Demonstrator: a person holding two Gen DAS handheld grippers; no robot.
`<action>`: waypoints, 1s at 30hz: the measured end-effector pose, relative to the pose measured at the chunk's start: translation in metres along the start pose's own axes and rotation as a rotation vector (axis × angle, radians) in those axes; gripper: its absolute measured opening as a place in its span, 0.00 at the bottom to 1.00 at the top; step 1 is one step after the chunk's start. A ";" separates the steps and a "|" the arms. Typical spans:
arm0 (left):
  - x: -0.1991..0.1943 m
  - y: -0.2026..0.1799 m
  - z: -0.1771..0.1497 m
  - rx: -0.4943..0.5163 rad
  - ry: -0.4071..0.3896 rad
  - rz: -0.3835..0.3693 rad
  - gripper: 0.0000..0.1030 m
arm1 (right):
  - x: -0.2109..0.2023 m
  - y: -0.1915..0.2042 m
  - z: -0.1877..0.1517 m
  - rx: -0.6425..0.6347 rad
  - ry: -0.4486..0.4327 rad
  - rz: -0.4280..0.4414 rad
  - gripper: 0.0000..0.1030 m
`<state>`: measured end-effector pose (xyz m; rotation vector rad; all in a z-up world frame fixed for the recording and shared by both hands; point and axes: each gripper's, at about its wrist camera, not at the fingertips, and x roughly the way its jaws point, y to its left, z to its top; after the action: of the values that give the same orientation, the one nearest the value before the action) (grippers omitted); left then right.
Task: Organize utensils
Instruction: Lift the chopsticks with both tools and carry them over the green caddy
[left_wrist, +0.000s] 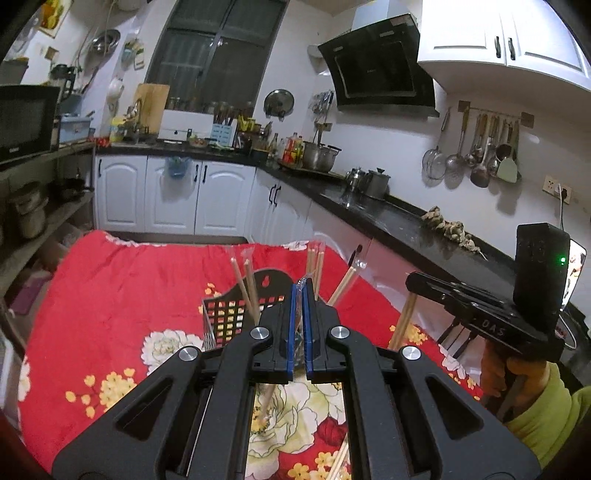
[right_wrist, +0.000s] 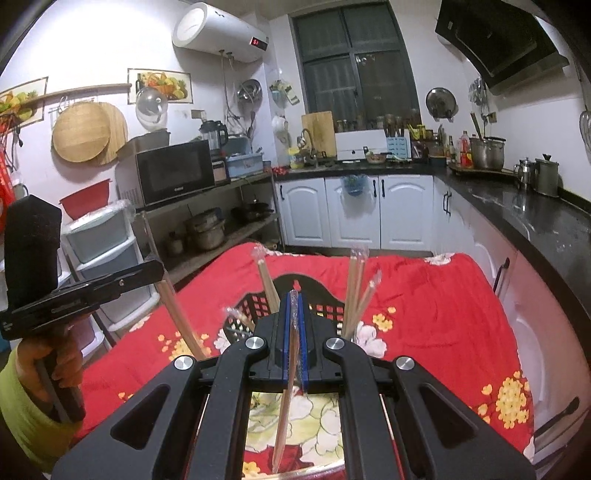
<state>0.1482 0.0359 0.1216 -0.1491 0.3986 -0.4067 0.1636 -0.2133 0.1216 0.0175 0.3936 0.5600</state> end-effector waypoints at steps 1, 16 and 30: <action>-0.001 0.000 0.002 0.002 -0.006 0.002 0.01 | 0.000 0.001 0.002 -0.005 -0.006 -0.003 0.04; -0.016 -0.003 0.040 0.033 -0.095 0.024 0.01 | -0.002 0.001 0.041 -0.038 -0.110 -0.054 0.04; -0.009 -0.003 0.083 0.055 -0.172 0.046 0.01 | -0.011 0.007 0.087 -0.044 -0.222 -0.041 0.04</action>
<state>0.1735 0.0422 0.2014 -0.1204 0.2208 -0.3565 0.1838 -0.2052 0.2066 0.0290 0.1648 0.5195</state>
